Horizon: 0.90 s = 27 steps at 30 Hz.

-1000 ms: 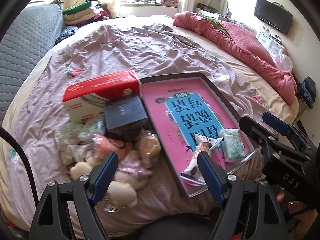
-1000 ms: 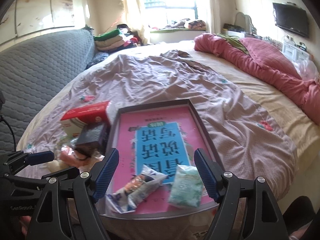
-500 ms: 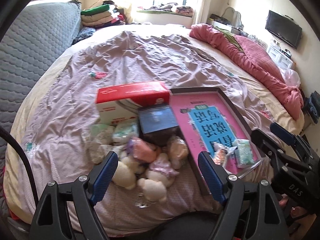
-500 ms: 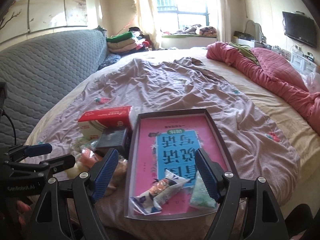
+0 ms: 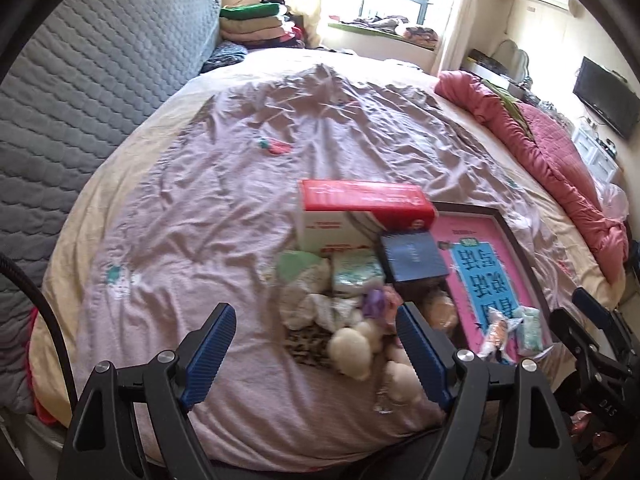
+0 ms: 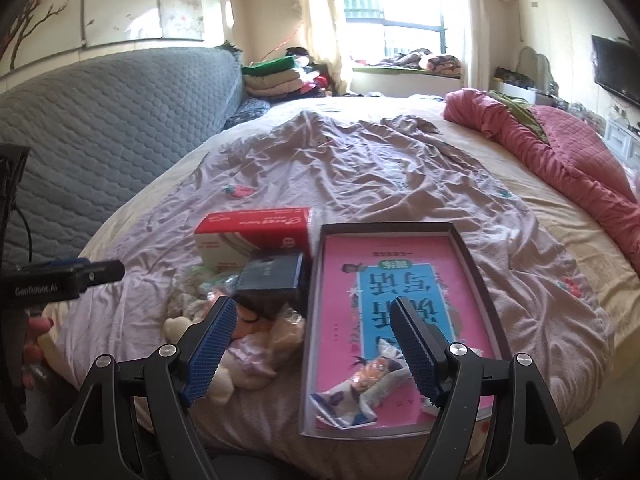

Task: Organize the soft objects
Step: 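Withdraw both open tools from the tray back toward the pile, then grasp the green round container with left tool while right tool grasps cream teddy bear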

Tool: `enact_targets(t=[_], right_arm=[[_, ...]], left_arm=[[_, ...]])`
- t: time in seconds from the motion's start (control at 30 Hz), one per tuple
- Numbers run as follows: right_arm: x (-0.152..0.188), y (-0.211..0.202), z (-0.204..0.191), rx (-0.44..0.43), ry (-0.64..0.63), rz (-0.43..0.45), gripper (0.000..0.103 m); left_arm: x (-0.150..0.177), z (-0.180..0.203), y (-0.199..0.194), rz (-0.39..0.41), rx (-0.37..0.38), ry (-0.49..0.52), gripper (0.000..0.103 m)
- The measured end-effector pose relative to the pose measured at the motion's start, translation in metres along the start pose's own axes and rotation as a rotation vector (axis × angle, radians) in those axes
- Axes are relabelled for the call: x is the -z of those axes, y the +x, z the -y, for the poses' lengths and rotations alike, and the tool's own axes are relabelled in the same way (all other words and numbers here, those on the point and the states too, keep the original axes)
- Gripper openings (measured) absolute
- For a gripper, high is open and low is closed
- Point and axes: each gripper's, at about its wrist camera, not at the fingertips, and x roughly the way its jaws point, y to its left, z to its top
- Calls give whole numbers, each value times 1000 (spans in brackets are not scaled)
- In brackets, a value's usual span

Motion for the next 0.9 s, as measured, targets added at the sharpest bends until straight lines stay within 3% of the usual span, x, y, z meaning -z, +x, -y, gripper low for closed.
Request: enact_targets(t=[0.37,0.67,0.9], right_arm=[[15,15,-34,-50,-75,-40,80],[38,45,-54,-96,-111,-124,80],[57,70,-77,-128,-196,-197,80]], left_arm=[[14,-32,19,-40,-35,-28,82],[27,-23,47,-83,-106,22,82],[17,-34,85,-131,-42,-31,82]])
